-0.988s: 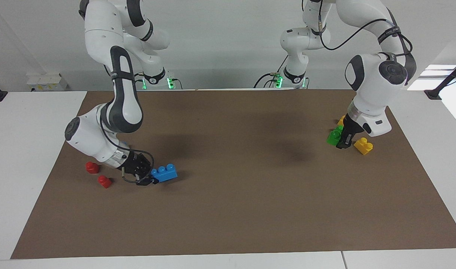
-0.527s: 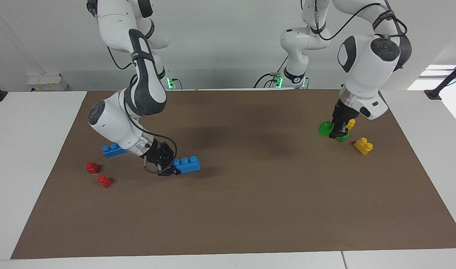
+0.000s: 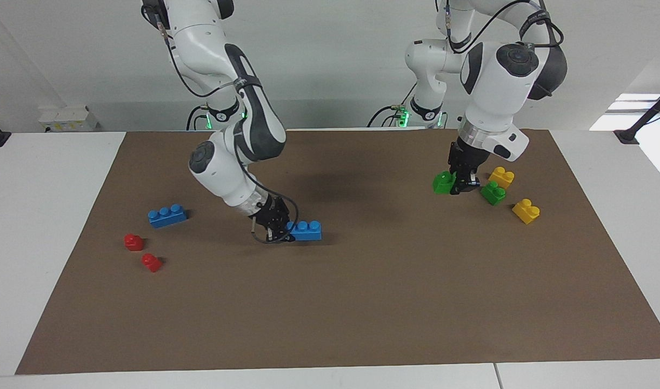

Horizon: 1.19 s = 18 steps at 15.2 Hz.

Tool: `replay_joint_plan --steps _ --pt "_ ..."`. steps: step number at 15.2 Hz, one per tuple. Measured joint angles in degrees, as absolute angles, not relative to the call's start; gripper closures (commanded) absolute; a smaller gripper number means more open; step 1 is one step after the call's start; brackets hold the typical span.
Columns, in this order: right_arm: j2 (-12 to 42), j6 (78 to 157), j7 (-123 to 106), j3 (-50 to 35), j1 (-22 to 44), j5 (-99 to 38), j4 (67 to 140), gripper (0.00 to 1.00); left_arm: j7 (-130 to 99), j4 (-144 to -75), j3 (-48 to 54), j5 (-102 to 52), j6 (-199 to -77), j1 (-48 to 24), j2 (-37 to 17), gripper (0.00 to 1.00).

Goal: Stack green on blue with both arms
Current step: 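Lift the green brick with the left gripper while the right gripper carries the blue brick, then bring the green brick onto the blue brick held by the right gripper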

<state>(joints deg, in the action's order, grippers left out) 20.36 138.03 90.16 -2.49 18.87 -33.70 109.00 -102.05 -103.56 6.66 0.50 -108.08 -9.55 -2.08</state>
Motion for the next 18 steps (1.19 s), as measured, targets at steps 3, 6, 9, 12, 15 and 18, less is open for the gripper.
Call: replay_joint_plan --steps 3,6,9,12,15,18 --pt "20.22 144.64 93.01 -2.48 22.26 -33.7 112.77 1.0 -103.55 -103.57 6.68 0.47 -108.29 -11.12 -2.07 1.0" --pt "20.19 147.78 93.45 -2.46 23.85 -33.72 115.81 1.0 -106.5 -103.86 6.73 0.45 -109.08 -14.53 -2.17 1.0" --pt "20.19 150.29 95.6 -2.48 26.31 -33.72 117.38 1.0 -110.6 -104.33 6.86 0.44 -111.4 -18.92 -3.32 1.0" --pt "20.17 150.85 96.8 -2.48 28.26 -33.72 117.51 1.0 -115.12 -104.65 6.95 0.43 -114.18 -23.14 -5.91 1.0" --pt "20.12 150.88 96.88 -2.49 29.68 -33.72 117.51 1.0 -119.22 -104.76 6.92 0.44 -117.72 -26.98 -9.23 1.0" --pt "20.1 150.88 96.44 -2.49 30.24 -33.72 117.76 1.0 -121.92 -105.04 6.89 0.56 -120.7 -29.81 -11.67 1.0"
